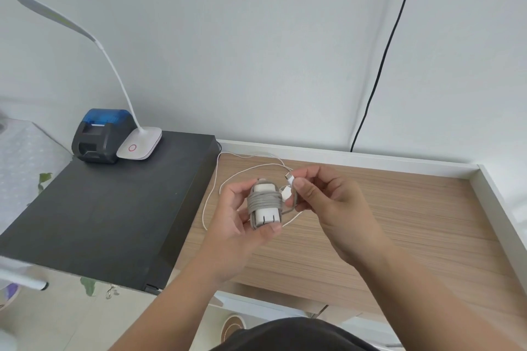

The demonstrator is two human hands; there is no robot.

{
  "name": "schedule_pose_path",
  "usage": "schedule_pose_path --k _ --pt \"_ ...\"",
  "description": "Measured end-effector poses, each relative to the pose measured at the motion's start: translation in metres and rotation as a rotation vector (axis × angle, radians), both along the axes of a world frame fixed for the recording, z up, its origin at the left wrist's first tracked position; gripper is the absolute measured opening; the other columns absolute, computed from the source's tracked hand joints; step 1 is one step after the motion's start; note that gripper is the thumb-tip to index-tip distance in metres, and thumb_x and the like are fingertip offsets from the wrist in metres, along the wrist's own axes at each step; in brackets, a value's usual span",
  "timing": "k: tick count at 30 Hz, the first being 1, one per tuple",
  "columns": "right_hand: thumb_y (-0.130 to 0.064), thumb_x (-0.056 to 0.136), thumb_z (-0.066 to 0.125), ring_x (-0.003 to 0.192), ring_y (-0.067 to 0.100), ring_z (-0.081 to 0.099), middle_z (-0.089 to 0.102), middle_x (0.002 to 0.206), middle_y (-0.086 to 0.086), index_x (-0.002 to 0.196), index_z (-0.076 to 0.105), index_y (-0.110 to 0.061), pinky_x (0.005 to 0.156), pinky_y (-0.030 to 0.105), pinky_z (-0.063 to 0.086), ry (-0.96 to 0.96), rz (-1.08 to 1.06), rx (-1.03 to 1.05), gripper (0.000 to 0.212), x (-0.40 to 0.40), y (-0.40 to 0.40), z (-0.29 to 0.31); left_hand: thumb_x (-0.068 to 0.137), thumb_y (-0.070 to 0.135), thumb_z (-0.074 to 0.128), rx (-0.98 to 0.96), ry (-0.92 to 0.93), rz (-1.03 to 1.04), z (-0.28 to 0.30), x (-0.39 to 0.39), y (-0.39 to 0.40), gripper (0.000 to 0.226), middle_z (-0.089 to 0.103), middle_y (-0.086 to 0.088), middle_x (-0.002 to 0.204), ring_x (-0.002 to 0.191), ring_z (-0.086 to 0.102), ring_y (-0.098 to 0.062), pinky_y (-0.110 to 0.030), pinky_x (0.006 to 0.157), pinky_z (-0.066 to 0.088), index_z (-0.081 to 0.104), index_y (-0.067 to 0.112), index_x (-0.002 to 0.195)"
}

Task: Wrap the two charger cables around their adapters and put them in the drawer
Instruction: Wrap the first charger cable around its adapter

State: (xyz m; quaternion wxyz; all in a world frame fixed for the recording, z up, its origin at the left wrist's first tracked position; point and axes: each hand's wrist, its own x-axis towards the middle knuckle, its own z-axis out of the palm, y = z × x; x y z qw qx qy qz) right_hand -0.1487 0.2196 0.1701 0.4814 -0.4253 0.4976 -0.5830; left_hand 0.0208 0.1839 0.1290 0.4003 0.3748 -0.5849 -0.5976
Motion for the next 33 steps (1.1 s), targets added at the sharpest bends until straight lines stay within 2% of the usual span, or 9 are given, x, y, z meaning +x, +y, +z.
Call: schedule_pose_path --k 4,8,11,15,20,24,28,31,33 --pt "-0.009 0.091 0.061 0.059 0.015 0.063 0.067 0.064 0.001 0.088 0.069 -0.013 0.062 0.028 0.053 0.156 -0.051 0.102 0.009 -0.005 -0.001 0.009 0.063 0.013 0.083 0.005 -0.009 -0.141 -0.001 0.011 -0.003 0.066 0.059 0.006 0.124 0.100 0.060 -0.013 -0.032 0.081 0.054 0.051 0.032 0.117" --pt "-0.016 0.089 0.066 0.057 0.018 0.069 0.072 0.067 0.004 0.087 0.072 -0.017 0.063 0.036 0.060 0.260 -0.061 0.171 0.006 -0.008 0.003 0.017 0.064 0.019 0.085 0.062 -0.009 -0.193 -0.003 0.014 -0.003 0.065 0.062 0.006 0.123 0.103 0.060 -0.019 -0.042 0.085 0.052 0.051 0.031 0.118" --pt "-0.017 0.089 0.066 0.060 0.018 0.071 0.072 0.070 0.004 0.084 0.071 -0.020 0.066 0.035 0.060 0.347 -0.009 0.113 0.008 -0.005 0.007 0.026 0.063 0.024 0.083 0.109 0.007 -0.136 -0.003 0.010 -0.003 0.066 0.064 0.001 0.118 0.101 0.061 -0.018 -0.037 0.082 0.053 0.050 0.024 0.120" --pt "-0.015 0.089 0.063 0.063 0.017 0.068 0.071 0.068 -0.002 0.082 0.070 -0.027 0.069 0.039 0.057 0.571 0.071 -0.009 0.015 0.000 0.006 0.029 0.056 0.030 0.081 0.209 0.028 -0.067 -0.001 0.001 -0.003 0.069 0.065 -0.004 0.110 0.090 0.063 -0.021 -0.028 0.064 0.052 0.052 0.022 0.117" --pt "-0.013 0.089 0.064 0.068 0.018 0.069 0.073 0.074 0.001 0.086 0.071 -0.024 0.073 0.042 0.058 0.509 0.104 -0.025 0.014 -0.003 -0.001 0.025 0.050 0.048 0.085 0.259 0.031 -0.087 0.004 -0.003 -0.001 0.069 0.066 0.000 0.100 0.076 0.062 -0.015 -0.022 0.055 0.044 0.059 0.034 0.113" --pt "-0.008 0.090 0.063 0.066 0.015 0.067 0.072 0.077 0.007 0.088 0.071 -0.015 0.065 0.027 0.056 0.396 0.139 -0.020 0.010 -0.001 -0.005 0.020 0.035 0.074 0.082 0.236 0.072 -0.183 0.003 0.001 -0.001 0.081 0.064 0.006 0.091 0.070 0.055 -0.007 -0.019 0.054 0.041 0.065 0.044 0.108" --pt "-0.004 0.090 0.062 0.064 0.010 0.064 0.071 0.077 0.011 0.087 0.070 -0.010 0.064 0.019 0.051 0.324 0.162 -0.045 0.011 0.003 -0.005 0.017 0.037 0.044 0.095 0.195 0.080 -0.249 0.004 0.012 -0.005 0.096 0.067 0.000 0.112 0.100 0.063 -0.011 -0.021 0.082 0.051 0.061 0.028 0.126" --pt "-0.005 0.090 0.062 0.064 0.013 0.064 0.070 0.072 0.006 0.086 0.070 -0.014 0.064 0.024 0.053 0.353 0.171 -0.058 0.013 0.004 -0.005 0.012 0.051 0.009 0.094 0.085 -0.084 -0.199 0.009 0.017 -0.006 0.086 0.064 -0.005 0.115 0.102 0.063 -0.012 -0.020 0.082 0.050 0.058 0.018 0.128" --pt "-0.008 0.090 0.063 0.067 0.020 0.065 0.071 0.073 0.005 0.086 0.071 -0.018 0.067 0.035 0.056 0.418 0.174 -0.065 0.013 0.004 -0.006 0.008 0.059 0.006 0.089 0.027 -0.177 -0.160 0.011 0.021 -0.007 0.074 0.062 -0.003 0.112 0.095 0.064 -0.008 -0.020 0.078 0.049 0.059 0.020 0.125"
